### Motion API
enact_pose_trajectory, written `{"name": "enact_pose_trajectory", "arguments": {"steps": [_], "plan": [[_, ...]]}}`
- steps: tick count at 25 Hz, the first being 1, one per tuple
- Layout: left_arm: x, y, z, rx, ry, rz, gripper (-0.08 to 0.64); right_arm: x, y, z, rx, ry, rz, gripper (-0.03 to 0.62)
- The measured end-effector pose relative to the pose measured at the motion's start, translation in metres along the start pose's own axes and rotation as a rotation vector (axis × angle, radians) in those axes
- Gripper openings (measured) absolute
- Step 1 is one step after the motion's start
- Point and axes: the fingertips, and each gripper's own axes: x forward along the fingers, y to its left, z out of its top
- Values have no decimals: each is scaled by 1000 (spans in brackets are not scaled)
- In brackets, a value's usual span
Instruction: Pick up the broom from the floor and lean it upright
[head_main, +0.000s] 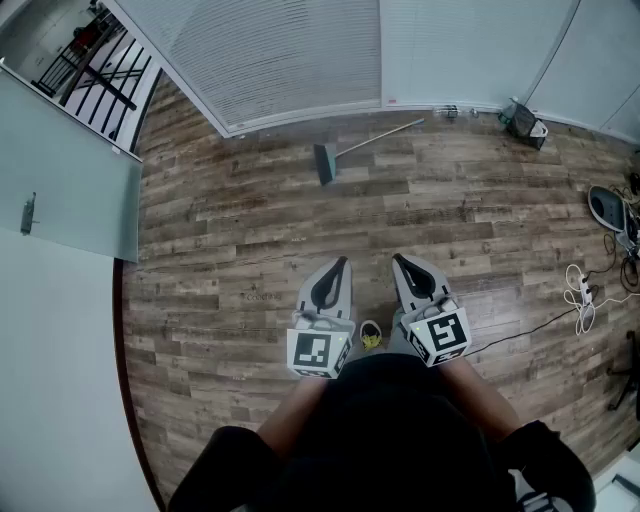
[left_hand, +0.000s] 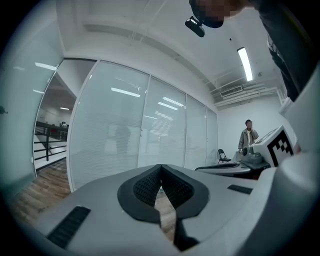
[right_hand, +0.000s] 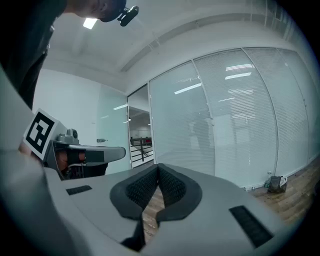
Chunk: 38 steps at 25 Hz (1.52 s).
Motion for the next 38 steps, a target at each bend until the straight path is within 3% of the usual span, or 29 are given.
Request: {"name": "enact_pose_trajectory", "arguments": {"steps": [9,14,18,22,38], "plan": [[-12,-1,0,-8,-16,-10,23,-7,9,2,-13,-13,-20,20],[0,8,-3,-13,-12,-13,23,-8,-7,2,24,-50,-53,20],[19,12,-8,-17,5,-25,23,-10,-45,-5,79,-31,-146,20],[54,14,-6,-16,16,-30,23,1,-88,-6,124,-38,-184,20],[252,35,-2,5,88,-43,23,101,-263,-13,161,40,-189,20]]}}
